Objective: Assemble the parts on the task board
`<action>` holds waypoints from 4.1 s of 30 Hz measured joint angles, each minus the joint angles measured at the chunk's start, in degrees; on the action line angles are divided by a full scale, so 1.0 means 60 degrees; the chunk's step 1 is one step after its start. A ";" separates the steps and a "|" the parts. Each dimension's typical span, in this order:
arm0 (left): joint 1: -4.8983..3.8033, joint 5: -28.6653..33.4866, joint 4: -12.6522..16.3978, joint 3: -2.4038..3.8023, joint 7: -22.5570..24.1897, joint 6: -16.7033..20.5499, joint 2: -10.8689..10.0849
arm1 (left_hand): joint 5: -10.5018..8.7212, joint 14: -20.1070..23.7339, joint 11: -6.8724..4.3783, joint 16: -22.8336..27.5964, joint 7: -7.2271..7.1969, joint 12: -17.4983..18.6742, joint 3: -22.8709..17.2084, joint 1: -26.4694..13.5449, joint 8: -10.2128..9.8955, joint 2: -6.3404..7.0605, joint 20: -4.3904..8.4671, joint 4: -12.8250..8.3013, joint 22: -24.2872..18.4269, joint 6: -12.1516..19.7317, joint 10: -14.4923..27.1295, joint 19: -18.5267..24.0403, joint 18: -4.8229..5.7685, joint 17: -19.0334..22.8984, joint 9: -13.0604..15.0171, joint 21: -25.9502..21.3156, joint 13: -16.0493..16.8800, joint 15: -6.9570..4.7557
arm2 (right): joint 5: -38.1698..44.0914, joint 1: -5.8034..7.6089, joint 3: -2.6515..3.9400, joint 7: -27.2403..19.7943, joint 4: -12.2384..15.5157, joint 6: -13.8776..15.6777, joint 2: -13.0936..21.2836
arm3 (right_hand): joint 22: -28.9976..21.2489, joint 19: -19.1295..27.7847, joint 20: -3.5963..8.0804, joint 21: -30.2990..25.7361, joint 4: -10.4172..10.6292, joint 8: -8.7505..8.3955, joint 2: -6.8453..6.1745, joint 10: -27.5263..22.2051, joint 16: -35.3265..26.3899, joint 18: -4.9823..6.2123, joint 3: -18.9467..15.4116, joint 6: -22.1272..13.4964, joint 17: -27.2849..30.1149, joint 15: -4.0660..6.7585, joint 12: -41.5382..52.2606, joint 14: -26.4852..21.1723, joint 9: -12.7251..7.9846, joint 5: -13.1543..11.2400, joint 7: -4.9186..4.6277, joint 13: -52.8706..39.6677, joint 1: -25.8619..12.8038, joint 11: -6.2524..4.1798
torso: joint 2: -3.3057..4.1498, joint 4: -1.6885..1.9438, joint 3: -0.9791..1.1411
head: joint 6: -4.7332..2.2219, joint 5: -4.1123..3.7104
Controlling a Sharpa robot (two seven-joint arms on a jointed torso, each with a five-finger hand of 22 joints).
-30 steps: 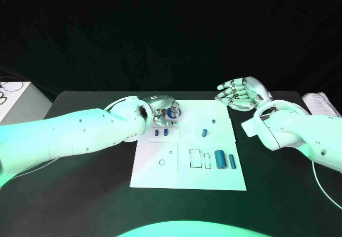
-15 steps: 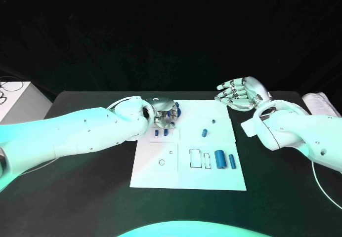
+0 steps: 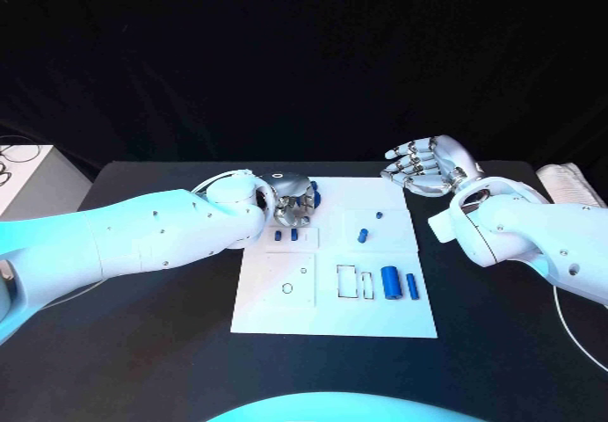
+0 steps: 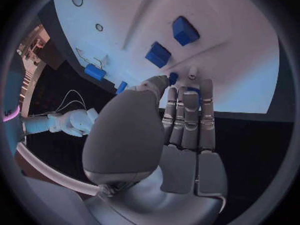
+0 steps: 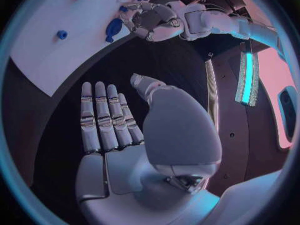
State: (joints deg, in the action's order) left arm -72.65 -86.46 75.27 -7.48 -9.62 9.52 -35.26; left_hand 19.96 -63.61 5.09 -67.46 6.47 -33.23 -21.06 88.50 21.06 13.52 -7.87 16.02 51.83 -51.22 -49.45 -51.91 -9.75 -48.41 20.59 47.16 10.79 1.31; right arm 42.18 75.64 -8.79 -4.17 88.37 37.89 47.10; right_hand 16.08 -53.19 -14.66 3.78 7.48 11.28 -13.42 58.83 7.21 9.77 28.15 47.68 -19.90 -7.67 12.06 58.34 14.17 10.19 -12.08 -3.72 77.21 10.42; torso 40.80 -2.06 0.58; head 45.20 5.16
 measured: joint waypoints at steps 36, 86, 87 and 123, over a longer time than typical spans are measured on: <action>-0.0009 0.0015 -0.0229 -0.0022 -0.0002 -0.0397 0.0202 | -0.0051 -0.0507 -0.0047 -0.0831 0.0150 0.1133 -0.0748 0.0232 -0.0429 0.0035 0.0072 -0.0405 0.0651 -0.0391 -0.1100 0.0073 -0.0001 -0.0308 -0.0091 0.0575 -0.0628 -0.0030 | 0.0000 -0.0001 0.0000 0.0000 0.0016 -0.0003 0.0003 | -0.0072 0.0000 0.0000 0.0000 -0.0051 0.0000 0.0000 0.0000 -0.0036 0.0001 -0.0002 0.0000 0.0030 -0.0034 0.0000 0.0034 -0.0010 0.0000 0.0000 -0.0001 0.0000 0.0000 | -0.0004 0.0003 -0.0004 | 0.0051 -0.0030; 0.0033 0.1086 0.0596 0.0417 0.0858 0.0089 -0.1170 | -0.0136 -0.1225 -0.0046 -0.1458 0.0253 0.1798 -0.1182 0.0050 -0.0541 0.0062 0.0169 -0.0841 0.1258 -0.0868 -0.2019 -0.0035 0.0001 -0.0885 -0.0013 0.1216 -0.0725 -0.0067 | 0.0000 -0.0001 0.0001 -0.0008 0.0022 -0.0011 0.0039 | -0.0127 0.0000 0.0000 0.0000 -0.0077 0.0000 0.0037 0.0000 -0.0036 0.0000 0.0026 0.0036 0.0059 -0.0034 0.0000 0.0034 -0.0009 0.0000 -0.0033 -0.0001 -0.0037 0.0000 | -0.0017 0.0035 -0.0003 | 0.0020 -0.0024; 0.0037 0.1090 0.0573 0.0413 0.0856 0.0067 -0.1173 | -0.0136 -0.1225 -0.0046 -0.1458 0.0253 0.1798 -0.1182 0.0050 -0.0541 0.0062 0.0169 -0.0841 0.1258 -0.0868 -0.2019 -0.0035 0.0000 -0.0884 -0.0013 0.1215 -0.0725 -0.0067 | 0.0000 -0.0001 0.0001 -0.0008 0.0022 -0.0012 0.0039 | -0.0127 0.0000 0.0000 0.0000 -0.0077 0.0000 0.0038 0.0000 -0.0036 0.0000 0.0026 0.0037 0.0059 -0.0034 0.0000 0.0034 -0.0009 0.0000 -0.0033 -0.0001 -0.0037 0.0000 | -0.0016 0.0034 -0.0006 | 0.0020 -0.0022; 0.0137 0.1030 0.0043 0.0346 0.0797 -0.0362 -0.0823 | -0.0135 -0.1224 -0.0080 -0.1458 0.0251 0.1887 -0.1235 0.0013 -0.0542 0.0099 0.0169 -0.0893 0.1258 -0.0866 -0.2051 -0.0034 0.0001 -0.0828 -0.0020 0.1211 -0.0734 -0.0066 | 0.0000 -0.0002 0.0001 -0.0008 0.0035 -0.0020 0.0048 | -0.0157 0.0000 0.0000 0.0000 -0.0076 0.0000 0.0037 0.0000 -0.0036 0.0000 0.0026 0.0036 0.0073 -0.0034 0.0000 0.0034 -0.0020 0.0000 -0.0033 -0.0001 -0.0037 0.0000 | -0.0005 0.0006 0.0003 | 0.0045 0.0017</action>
State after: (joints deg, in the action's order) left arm -71.83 -80.28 75.53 -5.41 -4.84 7.35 -40.20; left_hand 19.15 -70.95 4.61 -76.21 7.97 -21.91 -28.47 88.58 17.81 14.11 -6.86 10.66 59.38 -56.42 -61.76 -52.11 -9.75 -53.38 20.47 54.43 6.39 0.92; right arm 42.18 75.63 -8.78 -4.22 88.58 37.77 47.39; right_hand 15.14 -53.19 -14.66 3.78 7.02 11.28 -13.20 58.83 6.99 9.77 28.31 47.90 -19.46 -7.88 12.06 58.54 14.05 10.19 -12.28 -3.73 76.98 10.42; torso 40.77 -2.02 0.59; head 45.47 5.26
